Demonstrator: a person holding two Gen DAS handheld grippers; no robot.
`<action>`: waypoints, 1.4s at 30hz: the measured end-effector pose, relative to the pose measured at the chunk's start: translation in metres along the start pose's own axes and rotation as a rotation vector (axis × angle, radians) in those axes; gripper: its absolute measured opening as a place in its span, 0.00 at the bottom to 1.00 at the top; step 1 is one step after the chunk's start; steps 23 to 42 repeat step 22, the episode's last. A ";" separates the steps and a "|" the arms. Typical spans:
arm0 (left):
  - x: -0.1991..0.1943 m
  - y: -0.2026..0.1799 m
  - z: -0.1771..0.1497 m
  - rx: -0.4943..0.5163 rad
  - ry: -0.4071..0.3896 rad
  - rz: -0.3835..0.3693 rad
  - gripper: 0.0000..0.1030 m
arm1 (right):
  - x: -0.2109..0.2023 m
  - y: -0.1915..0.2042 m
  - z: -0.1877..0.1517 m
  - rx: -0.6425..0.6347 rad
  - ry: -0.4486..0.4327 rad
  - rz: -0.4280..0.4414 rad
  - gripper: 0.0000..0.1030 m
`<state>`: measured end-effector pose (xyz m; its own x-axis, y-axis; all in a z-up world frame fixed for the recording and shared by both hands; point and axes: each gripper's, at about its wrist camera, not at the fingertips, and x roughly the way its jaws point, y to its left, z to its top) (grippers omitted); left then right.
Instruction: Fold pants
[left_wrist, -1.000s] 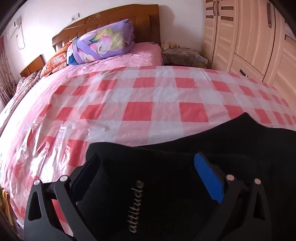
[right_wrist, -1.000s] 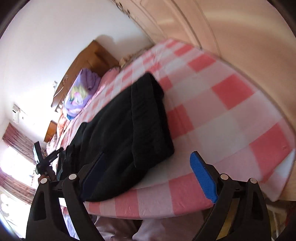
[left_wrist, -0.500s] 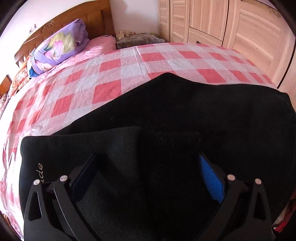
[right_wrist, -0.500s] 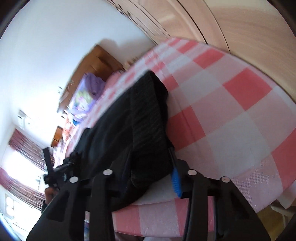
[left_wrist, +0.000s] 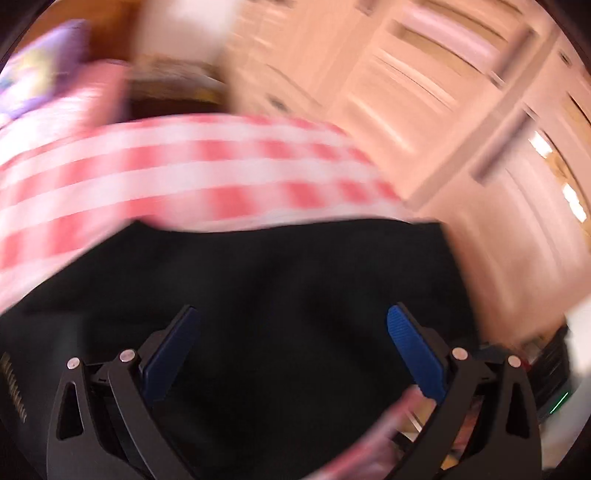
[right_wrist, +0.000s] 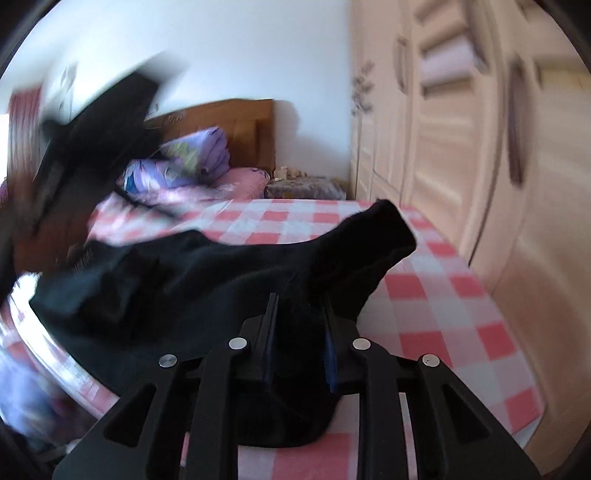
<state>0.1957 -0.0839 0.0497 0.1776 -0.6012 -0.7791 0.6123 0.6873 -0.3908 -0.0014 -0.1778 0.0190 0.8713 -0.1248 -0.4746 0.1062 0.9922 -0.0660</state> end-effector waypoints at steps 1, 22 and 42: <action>0.011 -0.023 0.013 0.048 0.066 -0.041 0.99 | 0.002 0.014 -0.003 -0.057 -0.007 -0.034 0.22; 0.176 -0.188 -0.003 0.723 0.657 0.653 0.32 | -0.040 -0.040 -0.057 0.125 -0.058 -0.070 0.95; 0.176 -0.188 -0.003 0.723 0.657 0.653 0.32 | -0.040 -0.040 -0.057 0.125 -0.058 -0.070 0.95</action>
